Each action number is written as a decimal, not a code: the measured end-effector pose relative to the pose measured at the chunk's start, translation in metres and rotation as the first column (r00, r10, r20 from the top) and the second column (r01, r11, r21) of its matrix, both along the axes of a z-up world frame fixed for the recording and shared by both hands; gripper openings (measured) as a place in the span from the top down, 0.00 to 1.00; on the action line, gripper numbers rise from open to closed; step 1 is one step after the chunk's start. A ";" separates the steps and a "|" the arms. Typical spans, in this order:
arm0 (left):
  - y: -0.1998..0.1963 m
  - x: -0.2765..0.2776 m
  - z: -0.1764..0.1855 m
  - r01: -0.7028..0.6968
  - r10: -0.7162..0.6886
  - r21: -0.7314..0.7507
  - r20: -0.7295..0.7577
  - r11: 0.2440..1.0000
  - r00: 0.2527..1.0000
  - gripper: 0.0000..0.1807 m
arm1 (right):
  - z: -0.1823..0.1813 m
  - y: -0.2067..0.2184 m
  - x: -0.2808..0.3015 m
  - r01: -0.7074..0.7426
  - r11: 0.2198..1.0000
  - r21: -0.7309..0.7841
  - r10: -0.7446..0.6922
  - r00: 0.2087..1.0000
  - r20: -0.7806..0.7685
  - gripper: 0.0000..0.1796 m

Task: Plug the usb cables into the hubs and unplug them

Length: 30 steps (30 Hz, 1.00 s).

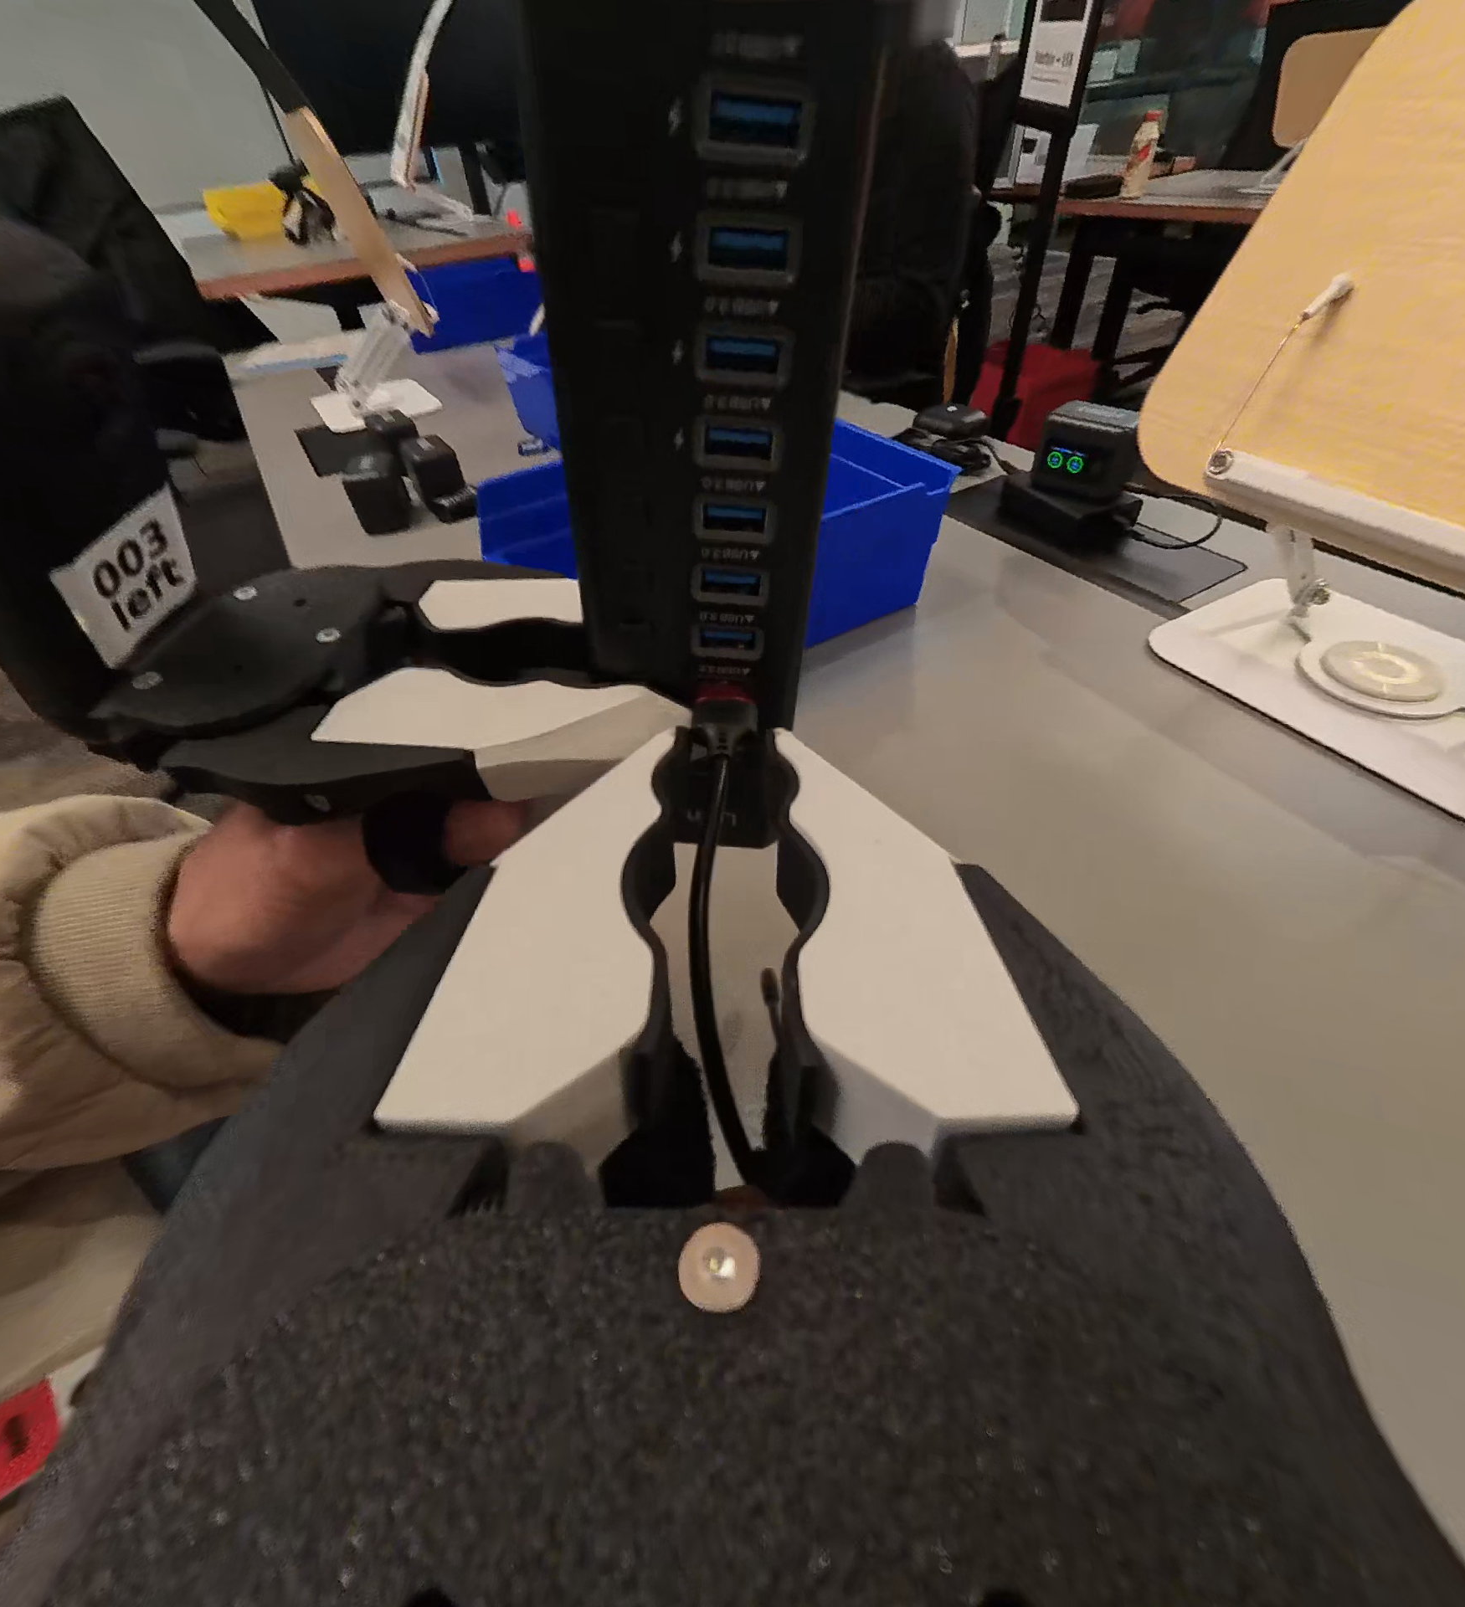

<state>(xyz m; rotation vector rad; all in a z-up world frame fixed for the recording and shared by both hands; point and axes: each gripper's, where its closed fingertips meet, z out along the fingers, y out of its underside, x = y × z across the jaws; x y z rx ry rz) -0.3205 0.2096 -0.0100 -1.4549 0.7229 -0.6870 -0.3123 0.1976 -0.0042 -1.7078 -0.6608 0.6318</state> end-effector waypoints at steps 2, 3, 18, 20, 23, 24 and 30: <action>-0.001 0.000 0.002 0.003 -0.003 0.015 0.014 1.000 1.000 0.85 | 0.002 -0.001 -0.002 -0.012 1.000 -0.018 0.011 0.999 -0.042 0.92; -0.001 -0.001 0.003 -0.003 0.002 0.021 0.023 1.000 1.000 0.85 | 0.003 -0.001 -0.002 -0.010 1.000 -0.016 0.009 0.998 -0.060 0.92; 0.011 -0.010 0.003 -0.143 0.143 0.012 -0.054 0.990 0.988 0.85 | 0.001 0.002 -0.001 0.138 0.987 0.078 -0.139 0.990 0.008 0.98; 0.011 -0.011 0.002 -0.135 0.136 0.006 -0.066 0.991 0.989 0.85 | 0.000 0.002 -0.002 0.137 0.986 0.091 -0.139 0.990 0.017 0.99; 0.011 -0.011 0.002 -0.134 0.134 0.009 -0.067 0.991 0.989 0.84 | 0.000 0.001 -0.002 0.122 0.990 0.071 -0.123 0.992 0.018 0.99; 0.012 -0.010 0.002 -0.136 0.136 0.009 -0.075 0.991 0.988 0.84 | -0.001 0.001 -0.001 0.128 0.989 0.073 -0.130 0.991 0.024 0.99; 0.013 -0.010 0.001 -0.135 0.136 0.019 -0.098 0.991 0.986 0.84 | -0.003 0.002 0.000 0.133 0.988 0.073 -0.136 0.990 0.044 1.00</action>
